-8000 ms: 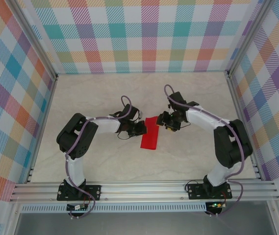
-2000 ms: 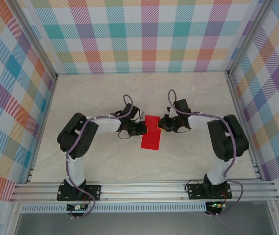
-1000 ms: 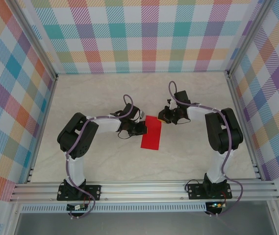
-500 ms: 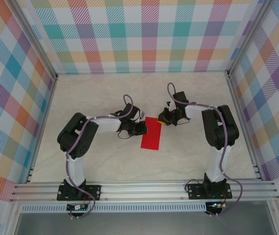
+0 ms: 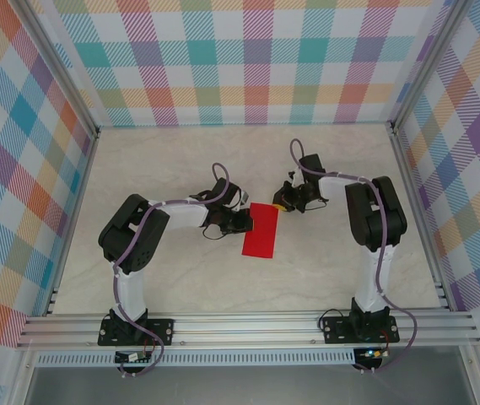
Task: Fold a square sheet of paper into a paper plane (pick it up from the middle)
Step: Fold the square sheet of paper in half at the center of the table.
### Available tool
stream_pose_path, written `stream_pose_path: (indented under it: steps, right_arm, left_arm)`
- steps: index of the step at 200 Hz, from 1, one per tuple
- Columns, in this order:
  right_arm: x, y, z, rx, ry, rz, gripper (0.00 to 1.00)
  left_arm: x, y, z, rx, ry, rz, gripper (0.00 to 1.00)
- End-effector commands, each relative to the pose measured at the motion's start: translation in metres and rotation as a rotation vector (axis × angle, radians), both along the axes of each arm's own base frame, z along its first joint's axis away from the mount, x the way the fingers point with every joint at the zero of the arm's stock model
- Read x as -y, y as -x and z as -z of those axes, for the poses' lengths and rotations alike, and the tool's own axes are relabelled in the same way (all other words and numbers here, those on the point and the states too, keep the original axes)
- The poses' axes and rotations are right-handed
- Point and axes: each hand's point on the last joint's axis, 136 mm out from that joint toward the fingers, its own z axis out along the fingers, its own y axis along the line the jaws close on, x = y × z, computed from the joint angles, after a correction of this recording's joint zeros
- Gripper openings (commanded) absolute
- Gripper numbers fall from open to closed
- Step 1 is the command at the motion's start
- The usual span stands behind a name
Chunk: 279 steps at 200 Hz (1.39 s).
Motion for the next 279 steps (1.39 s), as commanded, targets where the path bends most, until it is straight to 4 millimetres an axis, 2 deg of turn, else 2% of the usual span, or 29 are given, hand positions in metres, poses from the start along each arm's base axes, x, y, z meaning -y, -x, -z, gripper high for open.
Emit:
stream_pose_path:
  steps: [1,18,68,95,134,165,185,227,239,258,279]
  right_arm:
    - [0.006,0.007,0.016,-0.040,0.050,0.000,0.10]
    - [0.006,0.004,0.007,-0.023,0.057,-0.006,0.09]
    - [-0.002,-0.006,-0.034,0.052,0.012,-0.027,0.10]
    - [0.000,-0.005,-0.027,0.029,0.020,-0.017,0.10]
    - [0.002,0.002,0.004,-0.066,0.044,0.004,0.10]
    - [0.011,0.007,0.018,-0.133,0.109,0.018,0.10]
    - [0.015,0.006,0.009,-0.135,0.142,0.025,0.10]
    - [0.009,0.003,-0.040,-0.046,0.082,0.007,0.12]
    - [0.006,0.004,-0.048,-0.030,0.061,-0.002,0.12]
    - [0.002,0.002,-0.050,-0.021,0.037,-0.012,0.12]
    - [0.002,-0.001,-0.038,-0.043,0.045,-0.007,0.11]
  left_arm:
    - [-0.034,0.033,0.050,-0.132,-0.197,-0.001,0.00]
    - [-0.034,0.034,0.050,-0.132,-0.198,0.001,0.00]
    - [-0.035,0.034,0.050,-0.131,-0.200,0.000,0.00]
    - [-0.035,0.035,0.051,-0.133,-0.200,-0.001,0.00]
    - [-0.034,0.034,0.050,-0.133,-0.197,0.002,0.00]
    - [-0.035,0.035,0.051,-0.134,-0.200,0.001,0.00]
    - [-0.035,0.034,0.051,-0.136,-0.201,0.001,0.00]
    - [-0.036,0.035,0.051,-0.134,-0.206,0.003,0.00]
    - [-0.036,0.035,0.051,-0.132,-0.206,0.004,0.00]
    - [-0.035,0.034,0.050,-0.131,-0.202,0.004,0.00]
    - [-0.035,0.034,0.050,-0.133,-0.199,0.002,0.00]
